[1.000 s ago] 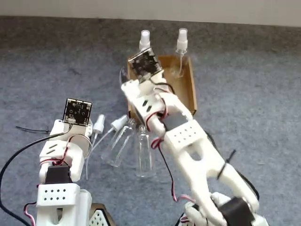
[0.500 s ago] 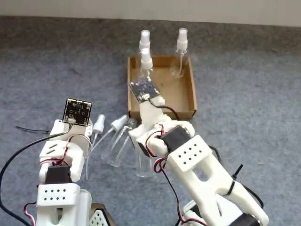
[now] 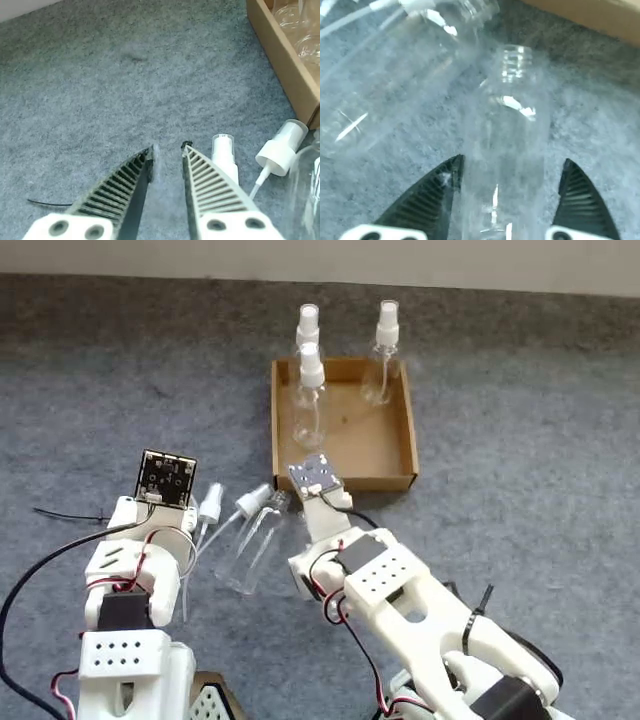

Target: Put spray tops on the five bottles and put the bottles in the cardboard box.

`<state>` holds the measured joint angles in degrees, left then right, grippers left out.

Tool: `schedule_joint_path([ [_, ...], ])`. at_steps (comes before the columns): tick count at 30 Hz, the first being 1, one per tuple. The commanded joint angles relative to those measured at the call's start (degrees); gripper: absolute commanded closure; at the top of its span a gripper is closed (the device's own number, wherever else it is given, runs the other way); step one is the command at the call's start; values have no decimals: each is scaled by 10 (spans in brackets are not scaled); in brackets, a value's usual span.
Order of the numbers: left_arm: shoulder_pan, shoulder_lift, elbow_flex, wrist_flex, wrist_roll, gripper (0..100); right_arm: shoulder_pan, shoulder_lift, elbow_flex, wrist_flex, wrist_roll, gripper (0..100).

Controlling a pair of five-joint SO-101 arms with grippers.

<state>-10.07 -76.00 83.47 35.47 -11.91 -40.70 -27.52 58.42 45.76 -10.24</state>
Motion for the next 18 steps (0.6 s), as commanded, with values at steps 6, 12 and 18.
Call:
schedule_joint_path([
  [6,-5,-8,-1,-11,4,902,0,0,7,1,-3,980],
  [12,-5,-8,0,-11,4,902,7,-6,25,90,-3,980],
  [18,-5,-8,0,-11,4,902,140,-6,-5,230,223,980],
])
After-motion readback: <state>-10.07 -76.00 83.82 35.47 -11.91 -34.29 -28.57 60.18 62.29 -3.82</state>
